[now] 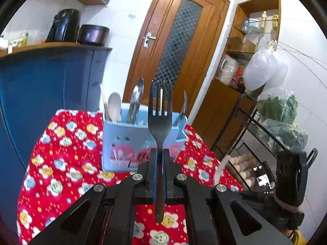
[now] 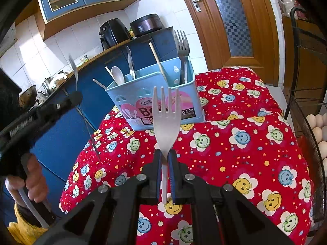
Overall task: Organize utensils
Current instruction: 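Lift both forks and carry them over the holder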
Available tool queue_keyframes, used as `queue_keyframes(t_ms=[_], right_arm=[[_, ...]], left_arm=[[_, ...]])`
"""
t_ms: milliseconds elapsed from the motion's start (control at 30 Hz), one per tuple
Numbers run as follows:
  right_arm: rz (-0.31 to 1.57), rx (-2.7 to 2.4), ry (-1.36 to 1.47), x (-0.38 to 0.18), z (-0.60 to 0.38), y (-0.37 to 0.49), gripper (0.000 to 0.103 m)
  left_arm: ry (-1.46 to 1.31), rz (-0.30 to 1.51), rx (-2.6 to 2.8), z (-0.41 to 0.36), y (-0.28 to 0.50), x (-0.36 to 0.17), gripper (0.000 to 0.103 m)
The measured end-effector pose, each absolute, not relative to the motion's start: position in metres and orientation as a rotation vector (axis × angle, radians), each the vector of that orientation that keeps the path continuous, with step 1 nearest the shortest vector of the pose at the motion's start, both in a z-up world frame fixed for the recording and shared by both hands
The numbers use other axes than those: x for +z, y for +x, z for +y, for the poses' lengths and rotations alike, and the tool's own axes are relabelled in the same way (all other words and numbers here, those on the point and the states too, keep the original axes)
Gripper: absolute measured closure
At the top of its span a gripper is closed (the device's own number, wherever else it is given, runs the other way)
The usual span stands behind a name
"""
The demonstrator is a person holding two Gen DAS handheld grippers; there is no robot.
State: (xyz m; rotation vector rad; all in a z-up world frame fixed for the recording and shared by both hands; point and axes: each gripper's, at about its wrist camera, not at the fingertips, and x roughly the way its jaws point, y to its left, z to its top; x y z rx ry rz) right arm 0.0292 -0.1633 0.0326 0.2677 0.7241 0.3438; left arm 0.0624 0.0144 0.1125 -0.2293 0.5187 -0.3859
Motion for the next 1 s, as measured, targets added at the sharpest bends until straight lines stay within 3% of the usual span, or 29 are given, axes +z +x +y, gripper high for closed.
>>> queue_keyframes(t_ms=[700, 1000], right_arm=[[0.687, 0.328, 0.251, 0.037, -0.171, 0.028, 0.094], [0.691, 0.319, 0.261, 0.032, -0.177, 0.036, 0.094]], left_arm=[[-0.203, 0.379, -0.288, 0.022, 0.126, 0.183, 0.1], [-0.177, 0.338, -0.235, 0.017, 0.156, 0.187, 0.099]])
